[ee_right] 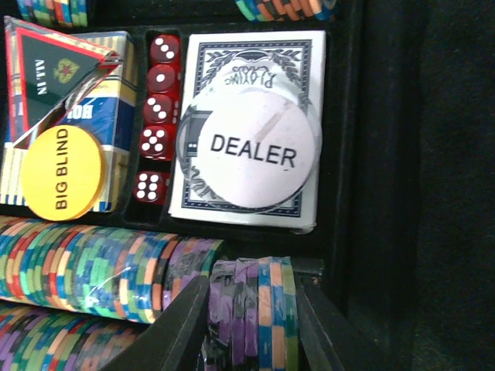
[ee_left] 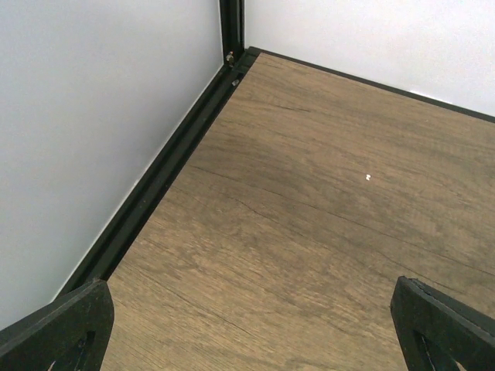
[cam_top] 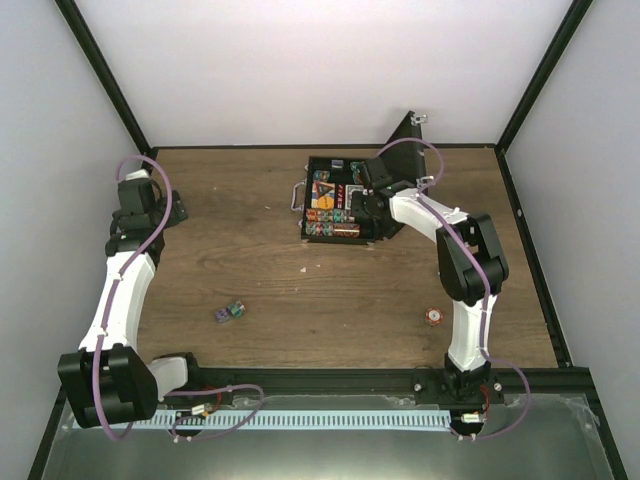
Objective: Pack up texas hold em set
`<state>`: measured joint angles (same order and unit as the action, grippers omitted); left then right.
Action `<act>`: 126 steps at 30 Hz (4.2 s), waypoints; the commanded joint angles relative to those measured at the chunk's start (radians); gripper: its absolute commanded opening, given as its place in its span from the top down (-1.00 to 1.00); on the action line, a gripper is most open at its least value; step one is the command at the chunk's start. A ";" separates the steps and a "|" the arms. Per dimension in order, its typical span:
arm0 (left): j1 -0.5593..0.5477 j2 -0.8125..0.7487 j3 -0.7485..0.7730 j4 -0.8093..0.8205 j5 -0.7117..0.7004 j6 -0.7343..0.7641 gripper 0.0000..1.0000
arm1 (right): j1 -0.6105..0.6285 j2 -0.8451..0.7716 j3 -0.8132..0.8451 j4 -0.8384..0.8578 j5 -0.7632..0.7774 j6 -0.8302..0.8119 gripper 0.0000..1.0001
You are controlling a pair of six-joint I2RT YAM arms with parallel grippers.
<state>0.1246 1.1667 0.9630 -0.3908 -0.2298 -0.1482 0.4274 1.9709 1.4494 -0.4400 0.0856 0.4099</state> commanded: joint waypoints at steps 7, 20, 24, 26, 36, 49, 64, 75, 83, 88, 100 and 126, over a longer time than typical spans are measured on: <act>0.001 0.010 -0.003 0.012 0.005 0.007 -1.00 | -0.001 0.030 0.036 0.017 -0.051 0.014 0.52; 0.001 0.014 -0.002 0.012 0.006 0.010 -1.00 | 0.001 0.038 0.046 0.023 -0.112 0.022 0.34; 0.001 0.014 -0.003 0.010 0.006 0.009 -1.00 | 0.001 0.037 0.045 0.023 -0.114 0.023 0.19; 0.001 0.014 -0.002 0.010 0.006 0.009 -1.00 | 0.001 0.037 0.043 0.021 -0.113 0.024 0.14; 0.002 0.005 -0.004 0.013 0.000 0.011 -1.00 | 0.006 -0.075 0.005 0.053 -0.033 -0.035 -0.14; 0.001 -0.008 -0.007 0.017 0.010 0.015 -1.00 | 0.453 -0.218 -0.162 0.172 -0.118 -0.120 -0.49; 0.001 -0.021 -0.007 0.017 0.029 0.012 -1.00 | 0.783 0.021 -0.019 0.199 -0.037 -0.153 -0.48; 0.001 -0.021 -0.006 0.015 0.031 0.012 -1.00 | 0.803 0.156 0.117 0.155 -0.027 -0.156 -0.44; 0.001 -0.021 -0.006 0.016 0.034 0.012 -1.00 | 0.803 0.195 0.157 0.136 -0.017 -0.153 -0.26; 0.001 -0.021 -0.006 0.015 0.032 0.012 -1.00 | 0.802 0.211 0.172 0.120 -0.009 -0.147 -0.10; 0.002 -0.019 -0.006 0.014 0.023 0.013 -1.00 | 0.802 0.218 0.173 0.107 0.009 -0.137 0.10; 0.001 -0.032 -0.007 0.015 0.017 0.013 -1.00 | 0.192 -0.161 -0.096 0.055 0.116 -0.077 0.56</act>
<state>0.1246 1.1557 0.9627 -0.3904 -0.2085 -0.1474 0.7612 1.8572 1.4014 -0.3412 0.1387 0.3119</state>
